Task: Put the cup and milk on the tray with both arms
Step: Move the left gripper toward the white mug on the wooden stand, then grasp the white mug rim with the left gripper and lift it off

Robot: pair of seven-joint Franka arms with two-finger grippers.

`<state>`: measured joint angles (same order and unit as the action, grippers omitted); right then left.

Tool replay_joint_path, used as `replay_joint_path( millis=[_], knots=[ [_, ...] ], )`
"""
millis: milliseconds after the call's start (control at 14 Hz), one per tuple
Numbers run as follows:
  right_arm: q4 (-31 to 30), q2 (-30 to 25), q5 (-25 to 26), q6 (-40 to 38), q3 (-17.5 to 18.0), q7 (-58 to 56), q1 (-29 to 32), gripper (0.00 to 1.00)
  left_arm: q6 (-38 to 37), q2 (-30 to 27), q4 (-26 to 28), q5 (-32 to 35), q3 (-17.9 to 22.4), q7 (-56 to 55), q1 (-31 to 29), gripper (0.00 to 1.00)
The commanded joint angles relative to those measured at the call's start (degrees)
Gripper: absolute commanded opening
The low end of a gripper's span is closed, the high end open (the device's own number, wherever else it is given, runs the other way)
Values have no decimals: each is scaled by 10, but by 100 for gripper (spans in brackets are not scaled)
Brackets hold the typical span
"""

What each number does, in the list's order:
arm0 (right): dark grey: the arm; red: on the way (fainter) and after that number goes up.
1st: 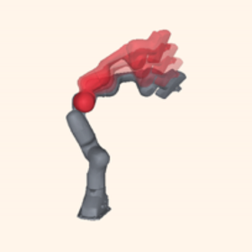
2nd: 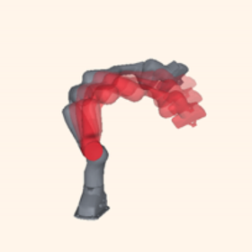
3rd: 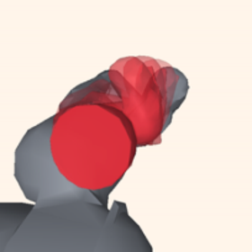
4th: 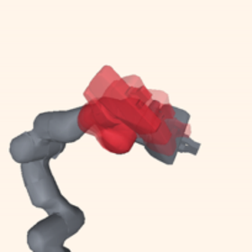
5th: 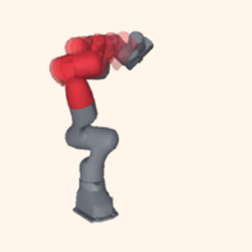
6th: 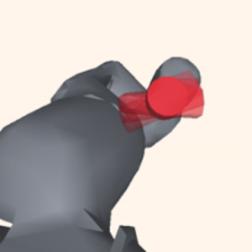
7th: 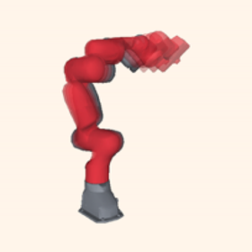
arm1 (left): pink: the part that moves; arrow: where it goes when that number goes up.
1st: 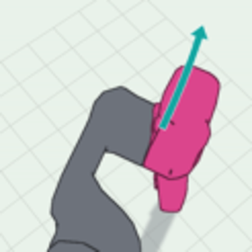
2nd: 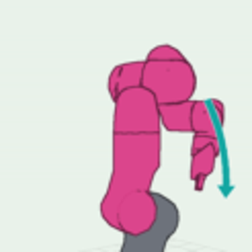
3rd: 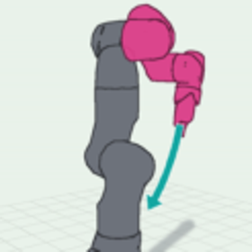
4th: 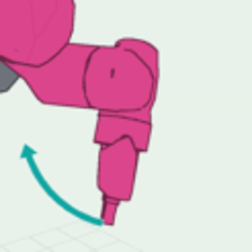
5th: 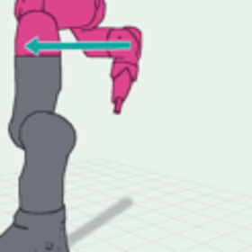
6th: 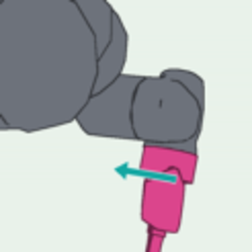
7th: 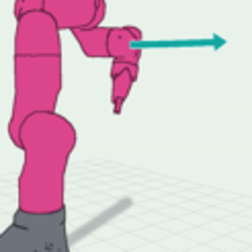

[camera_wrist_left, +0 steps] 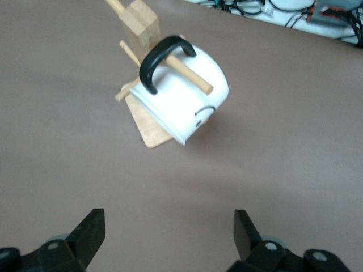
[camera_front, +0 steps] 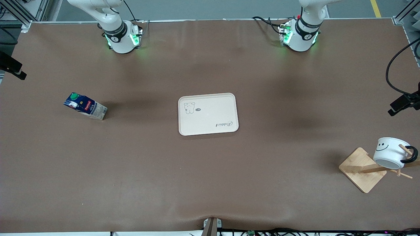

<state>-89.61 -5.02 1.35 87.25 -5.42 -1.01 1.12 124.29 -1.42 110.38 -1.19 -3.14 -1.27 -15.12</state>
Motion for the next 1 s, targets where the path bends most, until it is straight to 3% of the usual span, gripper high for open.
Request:
replay_joint_path(
  millis=[0,214,357,571,786,929],
  knots=[
    [13,6,-4,-4,4,5,8,100,105,-3,50,-16,-2,5,-11,100],
    [13,6,-4,-4,4,5,9,100,169,43,48,-61,-3,6,-9,100],
    [13,6,-4,-4,4,5,9,100,215,71,47,-61,-5,21,-7,94],
    [13,6,-4,-4,4,5,9,100,268,107,40,-62,-6,61,-10,94],
    [13,6,-4,-4,4,5,9,100,279,135,20,-62,-10,61,-3,63],
    [13,6,-4,-4,4,5,9,100,281,138,15,-62,-21,62,-2,33]
  ],
)
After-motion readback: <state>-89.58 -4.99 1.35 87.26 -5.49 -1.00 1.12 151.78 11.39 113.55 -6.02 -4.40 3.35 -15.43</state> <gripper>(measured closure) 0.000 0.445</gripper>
